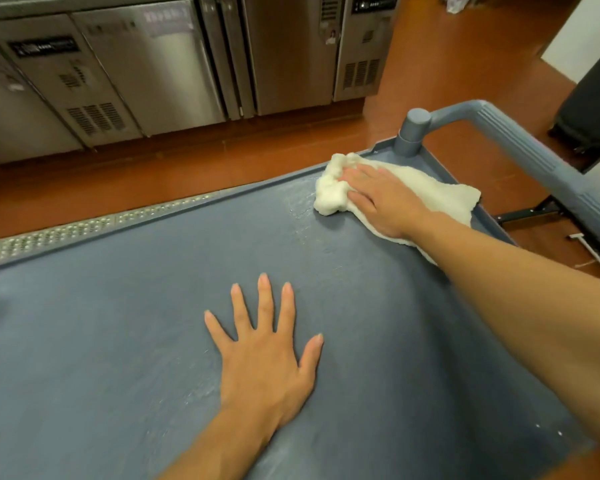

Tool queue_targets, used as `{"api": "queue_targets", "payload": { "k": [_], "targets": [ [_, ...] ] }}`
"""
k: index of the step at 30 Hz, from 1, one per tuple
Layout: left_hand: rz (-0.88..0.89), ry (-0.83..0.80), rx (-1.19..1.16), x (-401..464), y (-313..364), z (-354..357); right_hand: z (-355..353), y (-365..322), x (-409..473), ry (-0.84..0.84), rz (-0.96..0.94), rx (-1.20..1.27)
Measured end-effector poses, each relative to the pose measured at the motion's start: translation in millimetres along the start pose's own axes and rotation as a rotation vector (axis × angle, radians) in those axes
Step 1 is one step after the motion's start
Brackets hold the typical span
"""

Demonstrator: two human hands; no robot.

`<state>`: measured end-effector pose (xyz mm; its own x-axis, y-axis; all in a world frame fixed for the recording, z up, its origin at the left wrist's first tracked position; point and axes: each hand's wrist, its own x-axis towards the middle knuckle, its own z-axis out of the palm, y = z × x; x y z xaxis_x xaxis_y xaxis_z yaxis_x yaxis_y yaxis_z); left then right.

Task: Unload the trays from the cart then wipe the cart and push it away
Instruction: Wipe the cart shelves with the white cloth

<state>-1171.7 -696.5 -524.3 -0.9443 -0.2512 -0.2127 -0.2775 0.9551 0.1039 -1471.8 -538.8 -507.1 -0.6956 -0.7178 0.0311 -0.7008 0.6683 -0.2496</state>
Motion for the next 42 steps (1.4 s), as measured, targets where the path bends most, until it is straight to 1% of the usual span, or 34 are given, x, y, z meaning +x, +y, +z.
{"api": "queue_targets", "payload": {
  "k": [1, 2, 3, 5, 7, 8, 9, 10, 11, 12, 13, 14, 15, 18, 19, 21, 23, 25, 29, 33, 35, 38, 39, 42],
  "targets": [
    [-0.012, 0.003, 0.002, 1, 0, 1, -1, 5, 9, 0.010, -0.008, -0.003],
    [-0.023, 0.008, 0.000, 1, 0, 0, 0, 14, 14, 0.058, 0.021, 0.006],
    [-0.035, 0.020, -0.005, 3, 2, -1, 0, 21, 18, 0.134, 0.098, 0.012],
    [-0.045, 0.039, -0.012, 5, 6, -3, 0, 31, 23, 0.300, 0.313, 0.020],
    [-0.034, 0.028, -0.021, 10, 12, -6, 0, 25, 27, 0.379, 0.479, 0.023],
    [-0.035, 0.020, -0.023, 12, 14, -6, 1, 16, 27, 0.386, 0.497, 0.024],
    [-0.035, 0.012, -0.022, 13, 15, -5, 4, 5, 25, 0.367, 0.459, 0.023],
    [-0.034, 0.011, -0.021, 14, 15, -5, 6, -8, 19, 0.321, 0.339, 0.028],
    [-0.037, 0.017, -0.022, 13, 14, -5, 9, -21, 9, 0.236, 0.151, 0.053],
    [-0.044, 0.026, -0.019, 11, 12, -6, 15, -31, -4, 0.110, -0.042, 0.098],
    [-0.054, 0.036, -0.014, 10, 11, -5, 13, -33, -15, 0.013, -0.152, 0.124],
    [-0.067, 0.042, -0.014, 10, 11, -5, 8, -23, -20, -0.027, -0.167, 0.142],
    [-0.074, 0.043, -0.019, 10, 11, -3, 3, -8, -20, 0.005, -0.100, 0.147],
    [-0.090, 0.062, -0.037, 12, 13, -1, -5, 43, -33, 0.183, 0.298, 0.122],
    [-0.096, 0.068, -0.039, 14, 14, -1, -7, 50, -43, 0.197, 0.352, 0.115],
    [-0.091, 0.060, -0.038, 15, 17, -2, -7, 46, -72, 0.195, 0.391, 0.111],
    [-0.097, 0.074, -0.048, 18, 18, -4, -9, 32, -109, 0.180, 0.437, 0.091],
    [-0.098, 0.085, -0.070, 20, 21, -6, -12, 17, -158, 0.133, 0.528, 0.054],
    [-0.085, 0.087, -0.088, 20, 23, -6, -12, -18, -261, -0.034, 0.710, 0.014],
    [-0.060, 0.088, -0.087, 12, 24, -3, -22, -61, -301, -0.089, 0.763, 0.037],
    [-0.045, 0.088, -0.079, 6, 24, -2, -22, -90, -321, -0.048, 0.756, -0.007],
    [-0.034, 0.094, -0.073, 1, 24, 0, -14, -145, -356, 0.101, 0.679, 0.008],
    [-0.032, 0.093, -0.070, -2, 24, 0, -11, -166, -362, 0.142, 0.643, 0.064],
    [-0.007, 0.092, -0.062, -9, 27, 2, 9, -230, -364, 0.253, 0.486, 0.348]
  ]
}}
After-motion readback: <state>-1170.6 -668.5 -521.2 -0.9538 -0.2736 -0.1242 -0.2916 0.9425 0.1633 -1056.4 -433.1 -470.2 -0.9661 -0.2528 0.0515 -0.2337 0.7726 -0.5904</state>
